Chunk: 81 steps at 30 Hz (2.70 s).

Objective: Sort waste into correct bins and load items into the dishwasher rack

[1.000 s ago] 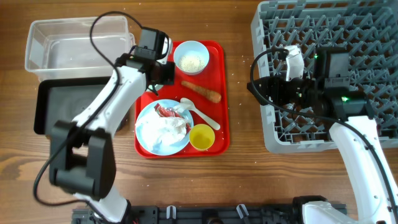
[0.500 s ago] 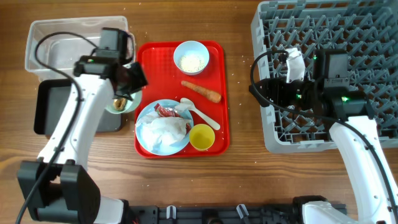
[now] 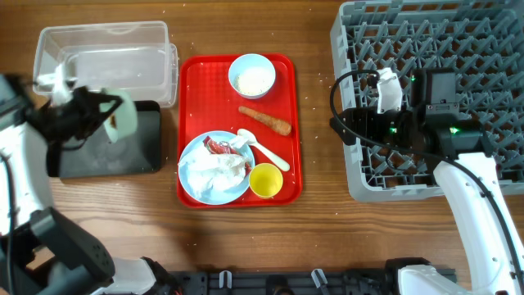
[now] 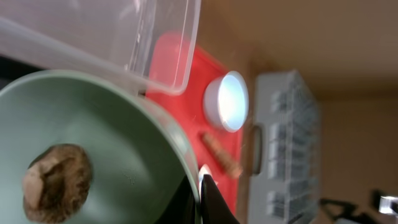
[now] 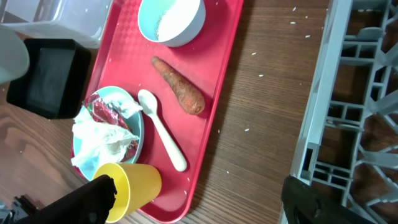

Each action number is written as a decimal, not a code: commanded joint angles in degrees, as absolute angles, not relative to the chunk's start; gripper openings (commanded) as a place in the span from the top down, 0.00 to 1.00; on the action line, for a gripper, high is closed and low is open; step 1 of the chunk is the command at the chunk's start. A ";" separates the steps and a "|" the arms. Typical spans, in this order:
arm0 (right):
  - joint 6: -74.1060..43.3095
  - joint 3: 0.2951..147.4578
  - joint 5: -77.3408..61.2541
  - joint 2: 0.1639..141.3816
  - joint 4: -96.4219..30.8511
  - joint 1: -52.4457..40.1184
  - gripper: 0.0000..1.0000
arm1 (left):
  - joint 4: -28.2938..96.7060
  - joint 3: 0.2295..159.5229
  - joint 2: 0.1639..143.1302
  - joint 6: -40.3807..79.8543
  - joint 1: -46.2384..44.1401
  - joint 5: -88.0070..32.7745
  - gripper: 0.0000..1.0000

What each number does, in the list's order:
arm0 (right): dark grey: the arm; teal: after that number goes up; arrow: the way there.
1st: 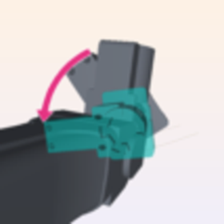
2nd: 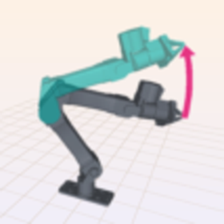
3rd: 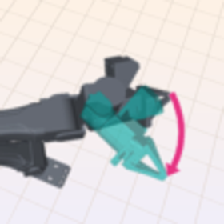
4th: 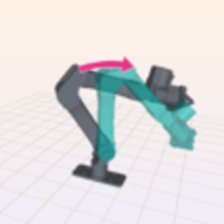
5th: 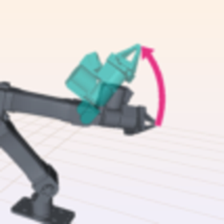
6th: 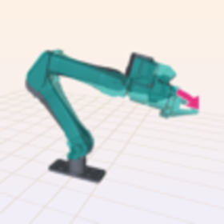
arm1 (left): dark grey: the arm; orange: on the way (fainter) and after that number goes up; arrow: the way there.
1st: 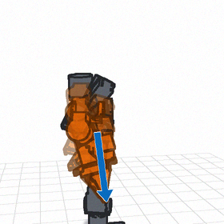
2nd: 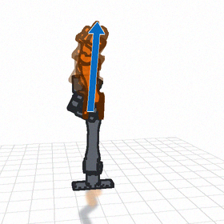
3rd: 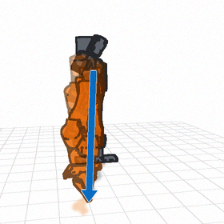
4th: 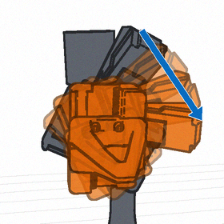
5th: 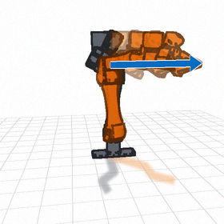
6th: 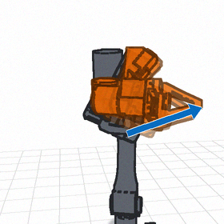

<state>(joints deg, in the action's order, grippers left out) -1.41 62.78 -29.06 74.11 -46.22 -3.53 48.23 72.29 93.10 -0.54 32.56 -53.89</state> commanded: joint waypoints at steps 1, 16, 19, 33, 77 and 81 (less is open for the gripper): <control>-1.48 64.16 -27.81 74.70 -46.46 -3.31 0.11 | 41.95 64.58 93.38 -4.10 42.11 -75.33 0.96; -1.65 64.16 -26.76 74.70 -47.31 -3.31 0.12 | 34.00 58.59 102.06 -3.68 48.25 -90.30 0.96; -1.69 64.16 -26.79 74.70 -46.83 -3.31 0.11 | 34.00 59.88 98.00 -3.86 44.42 -89.14 0.96; -1.65 64.16 -26.76 74.70 -47.20 -3.31 0.11 | 26.22 63.66 85.60 0.89 -17.80 2.46 0.96; -1.50 64.16 -26.76 74.70 -46.63 -3.29 0.10 | 14.15 63.66 106.63 0.86 -20.78 13.54 0.00; -1.52 64.16 -26.76 74.70 -46.52 -3.31 0.10 | 14.17 63.66 106.63 0.86 -20.78 13.56 0.00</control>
<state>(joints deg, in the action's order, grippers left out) -1.41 62.81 -26.92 74.11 -47.07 -3.53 14.48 63.70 105.97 0.73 -21.04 12.82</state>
